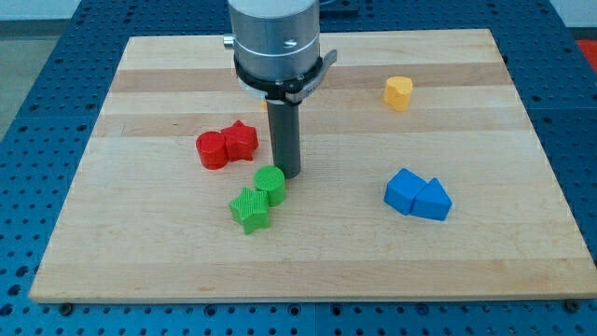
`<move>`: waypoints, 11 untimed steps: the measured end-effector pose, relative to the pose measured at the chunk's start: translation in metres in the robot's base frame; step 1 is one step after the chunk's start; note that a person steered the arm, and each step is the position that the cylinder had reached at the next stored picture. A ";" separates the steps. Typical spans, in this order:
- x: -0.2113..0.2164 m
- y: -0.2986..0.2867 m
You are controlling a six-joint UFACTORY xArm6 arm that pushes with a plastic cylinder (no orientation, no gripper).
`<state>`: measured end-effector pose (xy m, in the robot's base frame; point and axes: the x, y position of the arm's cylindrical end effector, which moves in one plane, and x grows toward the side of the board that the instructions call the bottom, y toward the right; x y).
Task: Slightly touch the hexagon
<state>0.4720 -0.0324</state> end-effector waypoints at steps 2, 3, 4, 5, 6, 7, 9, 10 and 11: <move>-0.001 0.000; -0.060 0.004; -0.112 0.004; -0.113 0.004; -0.113 0.004; -0.113 0.004; -0.113 0.004; -0.112 0.004; -0.112 0.004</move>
